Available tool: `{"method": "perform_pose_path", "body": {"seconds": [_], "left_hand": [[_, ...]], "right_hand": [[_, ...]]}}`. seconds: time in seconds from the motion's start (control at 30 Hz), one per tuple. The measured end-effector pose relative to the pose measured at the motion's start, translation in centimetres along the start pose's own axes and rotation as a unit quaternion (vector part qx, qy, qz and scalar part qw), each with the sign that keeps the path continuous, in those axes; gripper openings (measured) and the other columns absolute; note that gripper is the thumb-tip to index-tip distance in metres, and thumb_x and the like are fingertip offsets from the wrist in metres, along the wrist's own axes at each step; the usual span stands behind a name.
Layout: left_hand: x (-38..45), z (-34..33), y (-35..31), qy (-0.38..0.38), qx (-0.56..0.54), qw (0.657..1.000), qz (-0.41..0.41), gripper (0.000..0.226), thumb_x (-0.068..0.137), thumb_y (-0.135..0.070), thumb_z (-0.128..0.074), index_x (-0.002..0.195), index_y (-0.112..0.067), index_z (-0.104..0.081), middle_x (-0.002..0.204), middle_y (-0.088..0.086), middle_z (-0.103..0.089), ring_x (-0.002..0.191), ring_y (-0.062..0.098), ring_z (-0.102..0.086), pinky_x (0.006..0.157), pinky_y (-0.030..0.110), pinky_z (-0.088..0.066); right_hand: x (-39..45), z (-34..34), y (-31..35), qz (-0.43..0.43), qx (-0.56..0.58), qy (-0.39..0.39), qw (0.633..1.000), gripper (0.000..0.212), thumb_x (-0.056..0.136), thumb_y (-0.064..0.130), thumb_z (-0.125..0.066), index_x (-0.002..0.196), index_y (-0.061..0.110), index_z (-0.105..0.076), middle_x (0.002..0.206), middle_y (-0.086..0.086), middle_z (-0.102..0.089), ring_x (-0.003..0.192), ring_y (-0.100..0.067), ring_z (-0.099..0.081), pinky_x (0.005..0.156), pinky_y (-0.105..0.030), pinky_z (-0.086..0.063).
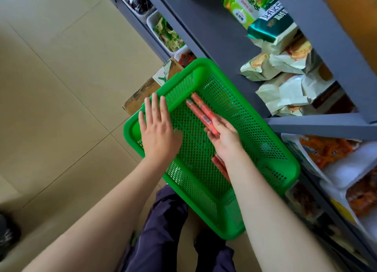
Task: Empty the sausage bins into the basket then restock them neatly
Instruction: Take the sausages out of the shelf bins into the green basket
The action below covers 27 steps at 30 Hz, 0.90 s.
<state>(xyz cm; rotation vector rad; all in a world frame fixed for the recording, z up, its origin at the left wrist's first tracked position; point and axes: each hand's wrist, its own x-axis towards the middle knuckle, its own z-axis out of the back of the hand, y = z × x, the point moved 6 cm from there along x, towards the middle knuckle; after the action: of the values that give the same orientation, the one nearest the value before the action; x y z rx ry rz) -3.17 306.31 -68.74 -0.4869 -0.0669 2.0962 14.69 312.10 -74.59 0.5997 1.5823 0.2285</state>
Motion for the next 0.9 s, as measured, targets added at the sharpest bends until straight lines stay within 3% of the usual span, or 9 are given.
{"method": "perform_pose_path", "body": {"seconds": [0.2, 0.37, 0.53, 0.6, 0.7, 0.77, 0.8, 0.87, 0.9], "left_hand": [[0.0, -1.6, 0.1, 0.015, 0.066, 0.998, -0.009, 0.1, 0.08, -0.029, -0.06, 0.157, -0.008, 0.001, 0.164, 0.015, 0.01, 0.151, 0.031, 0.013, 0.123, 0.051, 0.0], [0.0, -1.8, -0.2, 0.029, 0.067, 0.997, -0.001, 0.1, 0.08, -0.029, -0.057, 0.158, -0.008, 0.002, 0.163, 0.015, 0.015, 0.15, 0.032, 0.017, 0.122, 0.052, 0.003], [0.0, -1.7, -0.3, 0.036, 0.07, 0.997, -0.002, 0.099, 0.081, -0.029, -0.056, 0.158, -0.009, 0.002, 0.163, 0.017, 0.017, 0.15, 0.033, 0.018, 0.122, 0.053, 0.003], [0.0, -1.4, -0.5, 0.042, 0.064, 0.997, -0.006, 0.098, 0.081, -0.029, -0.056, 0.158, -0.01, 0.001, 0.163, 0.018, 0.016, 0.15, 0.034, 0.018, 0.122, 0.053, 0.004], [0.1, -0.4, -1.0, 0.078, 0.045, 0.996, -0.004, 0.093, 0.084, -0.027, -0.056, 0.158, -0.013, -0.002, 0.163, 0.02, 0.014, 0.15, 0.036, 0.016, 0.122, 0.052, 0.002], [0.0, 1.1, -2.0, 0.11, 0.001, 0.994, -0.008, 0.084, 0.086, -0.025, -0.055, 0.157, -0.013, -0.012, 0.164, 0.021, 0.0, 0.152, 0.036, 0.003, 0.122, 0.049, -0.01], [-0.2, 2.2, -2.8, 0.123, -0.022, 0.992, -0.02, 0.074, 0.088, -0.025, -0.054, 0.154, -0.013, -0.023, 0.16, 0.022, -0.019, 0.149, 0.035, -0.016, 0.118, 0.047, -0.023], [-1.2, 5.2, -4.9, 0.132, -0.052, 0.988, -0.057, 0.049, 0.091, -0.029, -0.052, 0.139, -0.016, -0.048, 0.134, 0.015, -0.056, 0.124, 0.034, -0.053, 0.096, 0.043, -0.047], [-1.8, 7.0, -6.2, 0.129, -0.064, 0.987, -0.074, 0.04, 0.093, -0.032, -0.051, 0.13, -0.017, -0.055, 0.122, 0.01, -0.063, 0.112, 0.033, -0.06, 0.087, 0.042, -0.052]], "right_hand": [[2.6, -0.3, -0.5, -0.064, 0.013, -0.053, 0.996, 0.012, 0.096, 0.021, -0.059, 0.1, 0.01, -0.063, 0.093, -0.012, -0.064, 0.076, -0.02, -0.059, 0.065, -0.025, -0.054], [1.8, 0.0, -0.1, -0.079, -0.056, -0.121, 0.988, 0.011, 0.092, 0.025, -0.059, 0.092, 0.014, -0.057, 0.114, -0.016, -0.059, 0.11, -0.028, -0.055, 0.088, -0.037, -0.045], [2.3, 0.7, -0.6, -0.086, -0.147, -0.119, 0.978, 0.013, 0.088, 0.031, -0.058, 0.087, 0.018, -0.057, 0.1, -0.008, -0.055, 0.094, -0.021, -0.049, 0.107, -0.046, -0.041], [2.3, 1.4, -0.6, -0.088, -0.173, -0.124, 0.973, 0.014, 0.086, 0.033, -0.058, 0.087, 0.019, -0.057, 0.097, -0.007, -0.054, 0.091, -0.022, -0.049, 0.107, -0.046, -0.041], [1.3, 2.0, 0.1, -0.086, -0.115, -0.111, 0.983, 0.023, 0.092, 0.023, -0.055, 0.11, 0.009, -0.057, 0.114, -0.014, -0.054, 0.113, -0.028, -0.055, 0.097, -0.035, -0.043], [-1.1, 1.8, 1.2, -0.086, -0.064, -0.078, 0.991, 0.036, 0.098, 0.017, -0.048, 0.13, -0.001, -0.05, 0.129, -0.021, -0.052, 0.125, -0.03, -0.052, 0.101, -0.034, -0.041], [-2.6, 1.6, 2.1, -0.079, -0.051, -0.057, 0.994, 0.039, 0.099, 0.015, -0.044, 0.133, -0.004, -0.048, 0.132, -0.023, -0.052, 0.125, -0.031, -0.053, 0.102, -0.034, -0.041], [-6.6, 1.3, 4.7, -0.041, -0.041, -0.015, 0.998, 0.036, 0.101, 0.014, -0.041, 0.13, -0.004, -0.05, 0.128, -0.022, -0.057, 0.11, -0.029, -0.062, 0.097, -0.035, -0.046], [-8.9, 1.2, 6.3, -0.009, -0.049, 0.002, 0.999, 0.032, 0.1, 0.013, -0.043, 0.126, -0.002, -0.054, 0.119, -0.019, -0.062, 0.099, -0.027, -0.066, 0.092, -0.035, -0.049]]}}
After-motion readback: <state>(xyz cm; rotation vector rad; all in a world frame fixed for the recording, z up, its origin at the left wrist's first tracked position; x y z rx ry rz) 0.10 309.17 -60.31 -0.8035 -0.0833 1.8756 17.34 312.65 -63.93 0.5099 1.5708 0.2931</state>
